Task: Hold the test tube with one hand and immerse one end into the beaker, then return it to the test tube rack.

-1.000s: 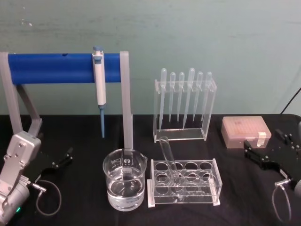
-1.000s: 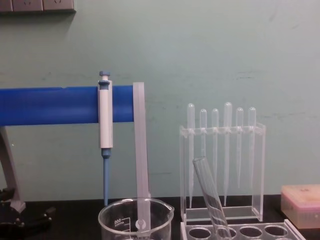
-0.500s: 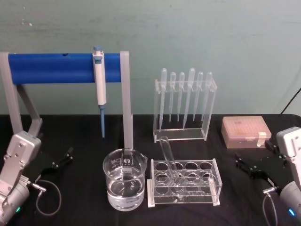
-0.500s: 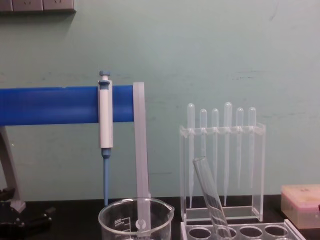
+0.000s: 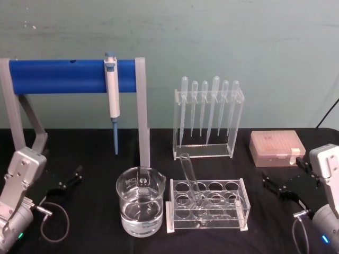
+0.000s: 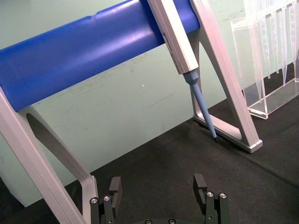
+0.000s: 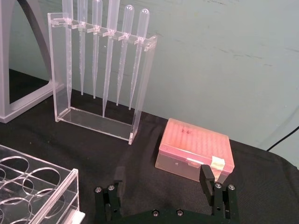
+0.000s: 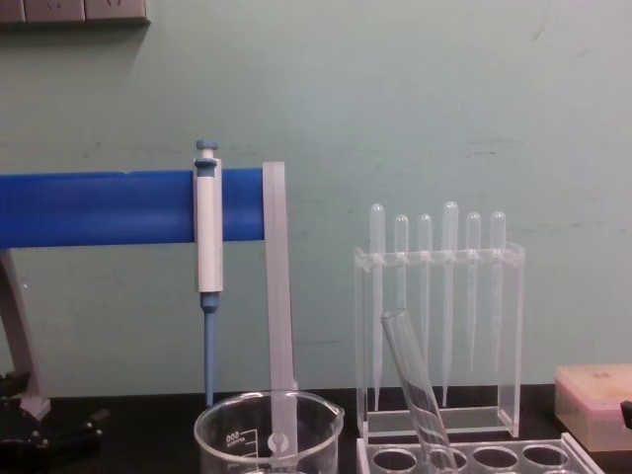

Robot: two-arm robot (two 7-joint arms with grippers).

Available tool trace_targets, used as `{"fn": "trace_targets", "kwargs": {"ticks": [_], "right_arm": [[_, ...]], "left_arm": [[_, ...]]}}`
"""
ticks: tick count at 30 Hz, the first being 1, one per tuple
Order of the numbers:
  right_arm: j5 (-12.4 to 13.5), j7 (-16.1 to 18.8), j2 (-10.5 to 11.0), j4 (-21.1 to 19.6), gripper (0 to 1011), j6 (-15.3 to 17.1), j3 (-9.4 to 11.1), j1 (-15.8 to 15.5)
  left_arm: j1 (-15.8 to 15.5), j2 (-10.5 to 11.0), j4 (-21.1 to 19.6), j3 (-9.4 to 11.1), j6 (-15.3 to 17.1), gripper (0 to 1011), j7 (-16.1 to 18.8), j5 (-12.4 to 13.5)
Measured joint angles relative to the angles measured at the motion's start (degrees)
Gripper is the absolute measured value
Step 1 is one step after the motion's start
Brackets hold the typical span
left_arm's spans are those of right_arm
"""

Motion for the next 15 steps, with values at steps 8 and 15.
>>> {"fn": "trace_targets", "kwargs": {"ticks": [8,15], "right_arm": [[0.0,0.0,0.1,0.0,1000,0.0,0.0,0.0],[0.0,-0.1,0.1,0.0,1000,0.0,-0.1,0.0]], "left_arm": [[0.0,0.0,0.0,0.0,0.0,1000,0.0,0.0],[0.0,0.0,0.0,0.0,0.0,1000,0.0,0.0]]}}
